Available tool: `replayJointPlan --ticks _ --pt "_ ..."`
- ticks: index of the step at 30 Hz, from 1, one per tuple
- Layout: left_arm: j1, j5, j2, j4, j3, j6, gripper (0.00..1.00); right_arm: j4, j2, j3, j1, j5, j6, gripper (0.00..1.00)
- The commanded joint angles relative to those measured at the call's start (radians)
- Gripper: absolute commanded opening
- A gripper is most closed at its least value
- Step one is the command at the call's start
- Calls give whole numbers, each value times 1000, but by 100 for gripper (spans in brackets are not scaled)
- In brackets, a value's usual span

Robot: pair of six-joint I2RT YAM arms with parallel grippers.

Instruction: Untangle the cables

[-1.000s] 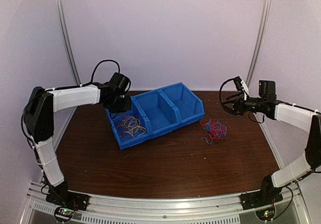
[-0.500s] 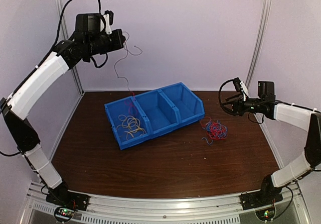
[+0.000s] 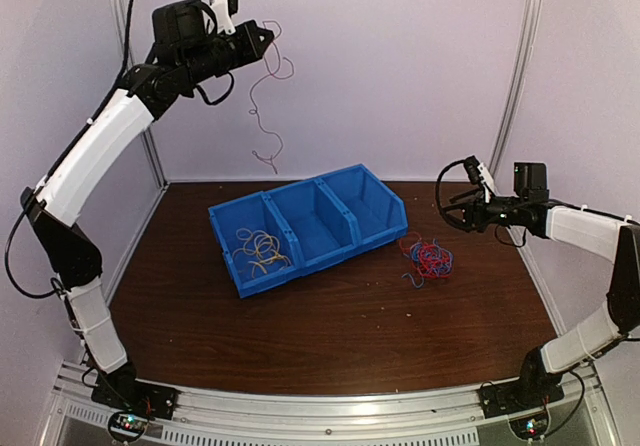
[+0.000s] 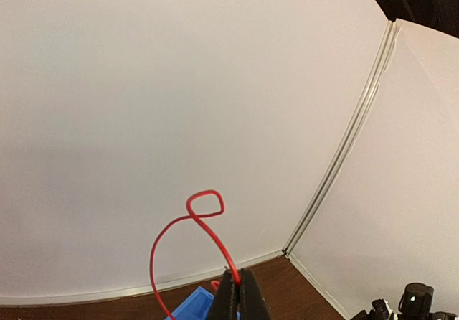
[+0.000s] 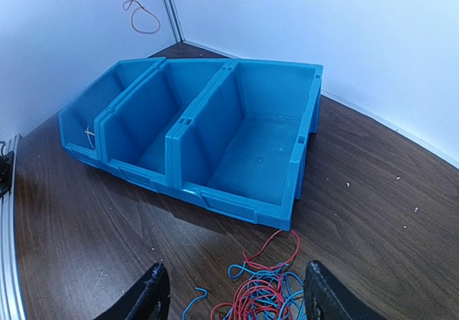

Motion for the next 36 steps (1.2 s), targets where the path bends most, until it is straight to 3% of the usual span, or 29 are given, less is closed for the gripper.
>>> replayJointPlan --ticks 1,8,16,18,22,28,32,36 --pt "-14 95 36 80 -96 -46 0 -8 11 16 -1 16 -15 64" --pt "-40 113 59 97 -233 -53 0 -15 21 19 -1 16 -25 64" --pt "-41 48 6 119 -597 -101 0 -26 27 21 -1 16 -41 64" --pt "-41 -28 11 94 -646 -138 0 -26 35 21 0 13 -43 64" --pt "-41 -22 90 87 -651 -117 0 -40 59 31 -1 4 -48 64" --pt "-41 9 223 45 -538 -92 0 -54 50 35 0 11 -54 65" --pt "-41 59 235 46 -519 -68 14 -51 42 32 -1 19 -56 65" --pt "-41 89 214 -1 -500 -19 39 -53 60 34 -1 9 -53 65"
